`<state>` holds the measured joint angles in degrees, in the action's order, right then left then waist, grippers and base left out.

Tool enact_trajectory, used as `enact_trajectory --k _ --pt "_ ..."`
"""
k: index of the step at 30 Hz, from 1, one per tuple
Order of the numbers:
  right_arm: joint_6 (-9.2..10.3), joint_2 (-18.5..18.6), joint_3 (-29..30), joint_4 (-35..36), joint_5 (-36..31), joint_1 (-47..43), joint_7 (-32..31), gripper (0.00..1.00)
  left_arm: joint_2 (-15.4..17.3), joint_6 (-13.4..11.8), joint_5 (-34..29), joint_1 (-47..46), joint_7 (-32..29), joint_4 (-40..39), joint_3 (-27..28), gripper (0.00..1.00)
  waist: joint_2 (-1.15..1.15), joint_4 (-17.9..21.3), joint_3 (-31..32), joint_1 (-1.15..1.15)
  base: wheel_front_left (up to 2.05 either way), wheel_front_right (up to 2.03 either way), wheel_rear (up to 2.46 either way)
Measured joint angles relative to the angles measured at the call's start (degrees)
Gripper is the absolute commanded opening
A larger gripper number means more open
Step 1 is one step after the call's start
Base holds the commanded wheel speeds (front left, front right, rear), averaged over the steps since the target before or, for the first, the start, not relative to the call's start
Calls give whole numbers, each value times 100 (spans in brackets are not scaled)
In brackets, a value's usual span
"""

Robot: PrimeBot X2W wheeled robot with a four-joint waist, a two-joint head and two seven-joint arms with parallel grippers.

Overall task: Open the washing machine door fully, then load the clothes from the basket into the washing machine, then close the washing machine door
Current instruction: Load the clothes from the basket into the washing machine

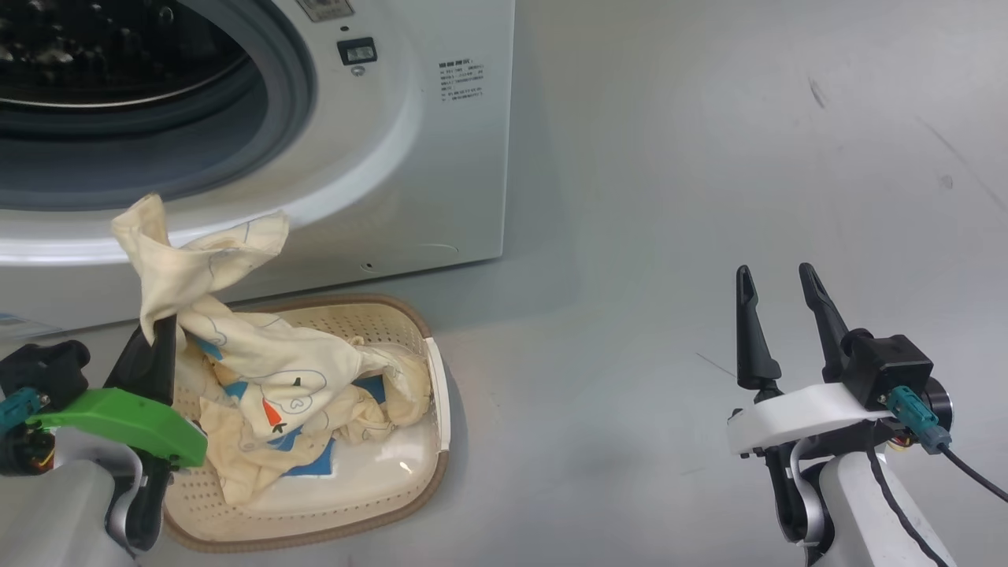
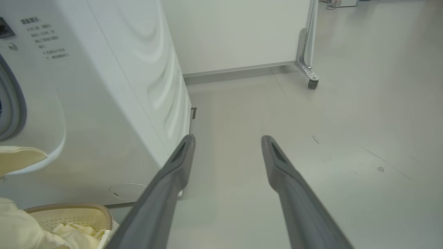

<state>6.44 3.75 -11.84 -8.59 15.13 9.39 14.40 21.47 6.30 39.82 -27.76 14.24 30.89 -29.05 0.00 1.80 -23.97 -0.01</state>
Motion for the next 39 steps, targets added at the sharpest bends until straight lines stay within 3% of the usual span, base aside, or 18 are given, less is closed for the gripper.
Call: enact_trajectory --k 23,34,39 --pt "-276 267 70 -143 69 -792 0 100 -219 -580 -1049 1784 0 -1756 1402 0 0 -310 1936 0 0 0 0" --pt "-294 348 101 20 168 -1185 0 100 -367 -825 -1340 2793 0 -2397 1857 0 0 -267 2451 0 0 0 0" --pt "-294 354 104 103 170 -1200 0 100 -477 -825 -1418 2995 -1 -2591 1952 0 0 -258 2483 0 0 0 0"
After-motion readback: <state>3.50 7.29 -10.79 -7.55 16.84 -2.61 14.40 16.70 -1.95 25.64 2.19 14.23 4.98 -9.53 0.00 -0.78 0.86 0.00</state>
